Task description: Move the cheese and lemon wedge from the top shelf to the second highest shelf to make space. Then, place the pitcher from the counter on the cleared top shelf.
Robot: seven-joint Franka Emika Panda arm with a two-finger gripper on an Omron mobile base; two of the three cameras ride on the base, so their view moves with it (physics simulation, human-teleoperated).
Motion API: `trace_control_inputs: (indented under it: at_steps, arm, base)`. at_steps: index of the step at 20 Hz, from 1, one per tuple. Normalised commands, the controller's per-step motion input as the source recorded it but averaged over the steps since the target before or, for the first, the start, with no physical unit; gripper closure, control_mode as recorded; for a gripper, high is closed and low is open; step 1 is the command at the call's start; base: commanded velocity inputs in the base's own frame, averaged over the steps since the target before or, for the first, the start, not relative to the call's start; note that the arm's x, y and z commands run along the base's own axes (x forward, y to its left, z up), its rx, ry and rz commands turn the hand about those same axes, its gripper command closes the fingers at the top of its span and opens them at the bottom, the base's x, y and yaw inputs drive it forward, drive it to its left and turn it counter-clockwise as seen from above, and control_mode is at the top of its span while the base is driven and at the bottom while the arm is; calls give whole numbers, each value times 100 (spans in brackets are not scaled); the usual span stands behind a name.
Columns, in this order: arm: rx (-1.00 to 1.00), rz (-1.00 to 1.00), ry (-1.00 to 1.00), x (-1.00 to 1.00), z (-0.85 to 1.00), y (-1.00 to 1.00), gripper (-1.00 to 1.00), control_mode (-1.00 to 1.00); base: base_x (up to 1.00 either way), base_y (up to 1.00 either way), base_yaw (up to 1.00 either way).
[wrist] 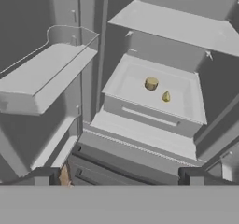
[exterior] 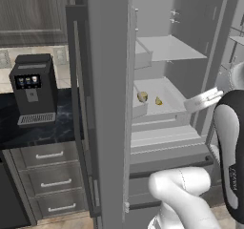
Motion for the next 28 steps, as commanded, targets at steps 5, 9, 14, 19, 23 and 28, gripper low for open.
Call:
trace_control_inputs:
  at_steps: [5, 9, 14, 19, 23, 28]
  arm:
    - [-3, 4, 0, -31, 0, 0, -100, -100]
    - [0, 3, 0, 0, -1, 0, -100, -100]
    - [0, 2, 0, 0, 0, 0, -100, -100]
    - [0, 1, 0, 0, 0, 0, -100, 100]
    - [0, 0, 0, 0, 0, 0, -100, 100]
    - [0, 0, 0, 0, 0, 0, -100, 100]
  base:
    - [0, 0, 0]
    - [0, 0, 0]
    - [0, 0, 0]
    - [0, 0, 1]
    - [-36, -4, 8]
    - [-76, -5, 10]
